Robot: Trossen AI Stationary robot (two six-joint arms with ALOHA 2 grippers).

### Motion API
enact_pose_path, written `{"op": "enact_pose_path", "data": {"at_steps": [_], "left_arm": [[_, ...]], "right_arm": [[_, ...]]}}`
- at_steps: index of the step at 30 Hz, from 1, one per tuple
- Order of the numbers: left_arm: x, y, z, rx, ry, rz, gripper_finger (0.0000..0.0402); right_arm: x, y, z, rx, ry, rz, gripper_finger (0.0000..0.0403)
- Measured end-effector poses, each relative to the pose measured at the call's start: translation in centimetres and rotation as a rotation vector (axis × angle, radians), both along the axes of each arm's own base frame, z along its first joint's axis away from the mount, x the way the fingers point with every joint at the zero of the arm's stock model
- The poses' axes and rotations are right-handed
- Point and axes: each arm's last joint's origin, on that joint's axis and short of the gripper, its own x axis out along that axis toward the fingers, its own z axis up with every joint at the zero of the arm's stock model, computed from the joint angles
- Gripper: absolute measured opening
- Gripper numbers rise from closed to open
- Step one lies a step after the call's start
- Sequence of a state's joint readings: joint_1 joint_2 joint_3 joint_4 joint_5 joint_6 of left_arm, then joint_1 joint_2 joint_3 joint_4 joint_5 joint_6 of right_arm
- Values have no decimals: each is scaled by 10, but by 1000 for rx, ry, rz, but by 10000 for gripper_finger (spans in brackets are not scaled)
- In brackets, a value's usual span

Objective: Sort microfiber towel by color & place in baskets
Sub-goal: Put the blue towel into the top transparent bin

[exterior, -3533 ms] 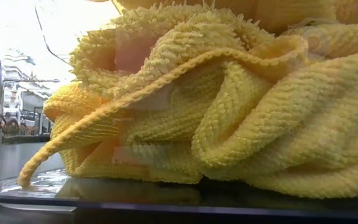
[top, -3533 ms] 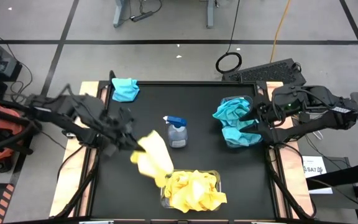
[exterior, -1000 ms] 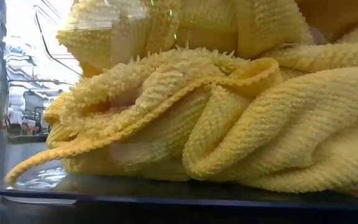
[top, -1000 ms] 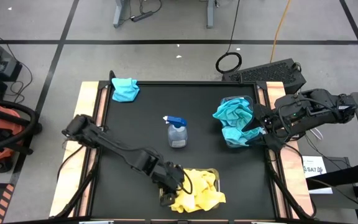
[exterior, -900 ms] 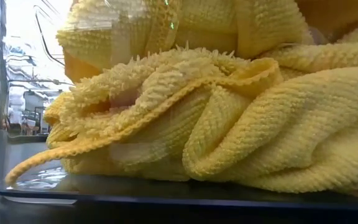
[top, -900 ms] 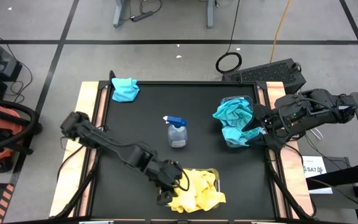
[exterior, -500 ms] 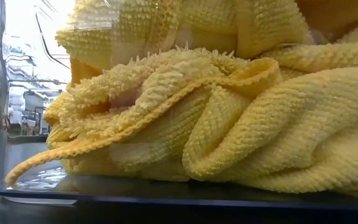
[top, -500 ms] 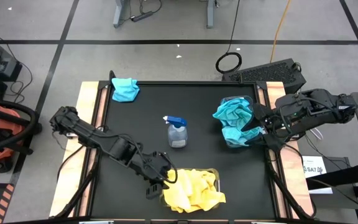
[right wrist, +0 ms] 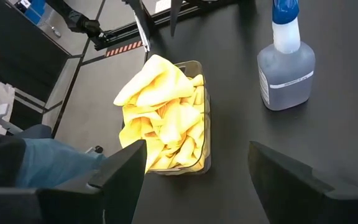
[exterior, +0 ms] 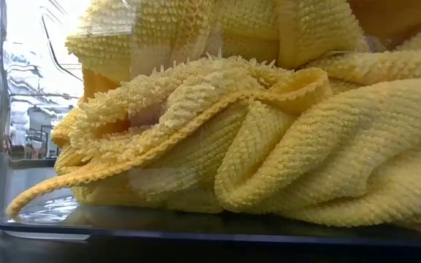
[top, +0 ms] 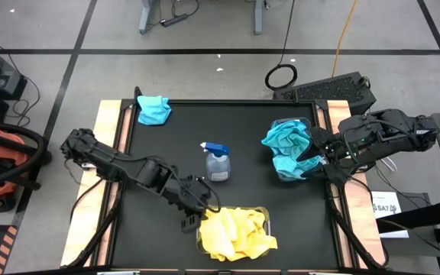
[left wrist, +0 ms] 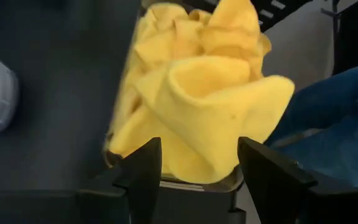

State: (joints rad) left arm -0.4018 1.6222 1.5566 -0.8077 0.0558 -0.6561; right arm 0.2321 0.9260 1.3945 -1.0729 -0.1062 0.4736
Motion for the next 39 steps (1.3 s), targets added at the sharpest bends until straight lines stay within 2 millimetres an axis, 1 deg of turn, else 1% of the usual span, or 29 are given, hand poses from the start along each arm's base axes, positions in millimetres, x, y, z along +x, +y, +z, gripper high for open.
{"op": "enact_pose_path", "data": {"at_steps": [3,7,11,16,20,23,25,29,31,35,39], "left_arm": [[-3,8,7,3,-27,4,217],[-15,22,22,17,-47,24,217],[-39,40,39,68,-47,88,217],[-75,64,59,171,-57,190,217],[-103,86,68,354,-44,293,217],[-117,104,72,492,-24,376,217],[-121,118,71,544,14,407,217],[-117,148,61,588,116,406,217],[-114,165,55,608,174,419,217],[-115,212,39,626,291,545,217],[-125,261,24,545,321,676,217]], "right_arm": [[0,0,0,-1,0,0,270],[0,0,0,-2,0,1,270],[0,0,0,-5,-1,3,270],[0,0,0,-10,-2,6,270],[0,0,0,-17,-5,-1,270],[1,-1,1,-37,-18,-37,270],[2,-1,1,-35,-27,-43,270],[7,-1,3,-41,-55,-57,270],[11,-1,4,-56,-77,-87,270],[19,-1,6,-75,-110,-131,270],[27,1,5,-74,-111,-131,270]]}}
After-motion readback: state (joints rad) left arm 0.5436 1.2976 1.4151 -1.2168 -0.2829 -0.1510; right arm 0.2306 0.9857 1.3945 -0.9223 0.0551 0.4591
